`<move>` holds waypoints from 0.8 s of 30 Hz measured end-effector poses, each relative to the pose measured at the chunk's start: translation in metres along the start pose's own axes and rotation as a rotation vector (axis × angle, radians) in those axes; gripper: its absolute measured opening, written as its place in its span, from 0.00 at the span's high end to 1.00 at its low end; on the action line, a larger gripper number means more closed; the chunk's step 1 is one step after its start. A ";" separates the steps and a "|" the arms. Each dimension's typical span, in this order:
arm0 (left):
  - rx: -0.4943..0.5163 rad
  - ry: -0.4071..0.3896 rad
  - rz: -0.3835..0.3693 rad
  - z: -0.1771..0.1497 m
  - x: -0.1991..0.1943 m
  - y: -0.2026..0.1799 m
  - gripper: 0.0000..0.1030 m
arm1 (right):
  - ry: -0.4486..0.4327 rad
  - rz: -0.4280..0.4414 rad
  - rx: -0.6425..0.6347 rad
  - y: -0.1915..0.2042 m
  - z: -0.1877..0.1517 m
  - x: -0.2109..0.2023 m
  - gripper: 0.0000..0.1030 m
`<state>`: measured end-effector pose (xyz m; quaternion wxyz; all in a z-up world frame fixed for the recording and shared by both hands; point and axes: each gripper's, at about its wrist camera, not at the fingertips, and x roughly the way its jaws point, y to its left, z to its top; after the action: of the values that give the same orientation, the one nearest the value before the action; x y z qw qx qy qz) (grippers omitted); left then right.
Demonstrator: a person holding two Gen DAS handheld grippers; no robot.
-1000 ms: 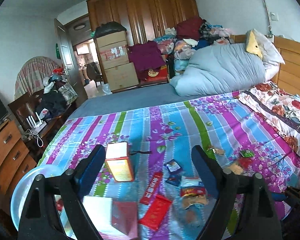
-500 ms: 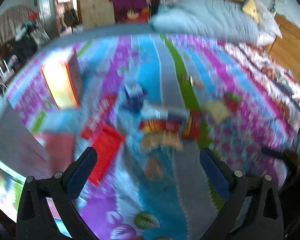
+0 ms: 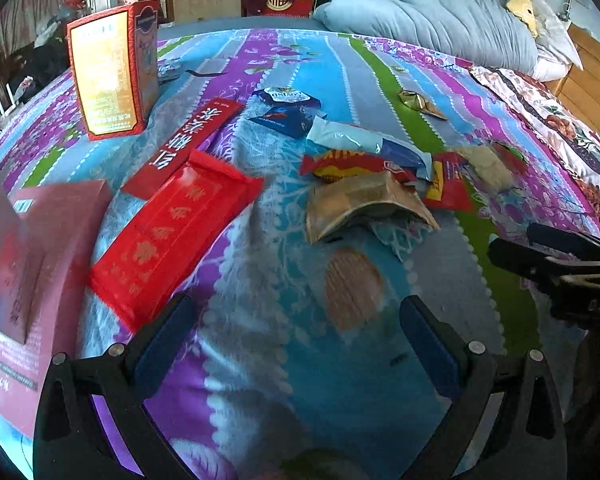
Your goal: Organize snacks
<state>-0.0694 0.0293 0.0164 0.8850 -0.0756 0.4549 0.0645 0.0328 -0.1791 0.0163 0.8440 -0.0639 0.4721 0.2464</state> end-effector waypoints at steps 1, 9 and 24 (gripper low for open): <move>0.003 -0.005 0.001 0.001 0.002 -0.001 0.00 | 0.000 -0.004 -0.001 0.000 0.001 0.002 0.00; 0.026 -0.032 0.051 0.004 0.013 -0.007 0.00 | -0.053 -0.051 -0.022 0.004 -0.003 0.010 0.00; 0.027 -0.049 0.048 0.001 0.016 -0.006 0.00 | -0.079 -0.076 -0.036 0.007 -0.005 0.015 0.00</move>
<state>-0.0581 0.0243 0.0049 0.8949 -0.0510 0.4359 0.0815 0.0325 -0.1693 0.0018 0.8694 -0.0873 0.4310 0.2253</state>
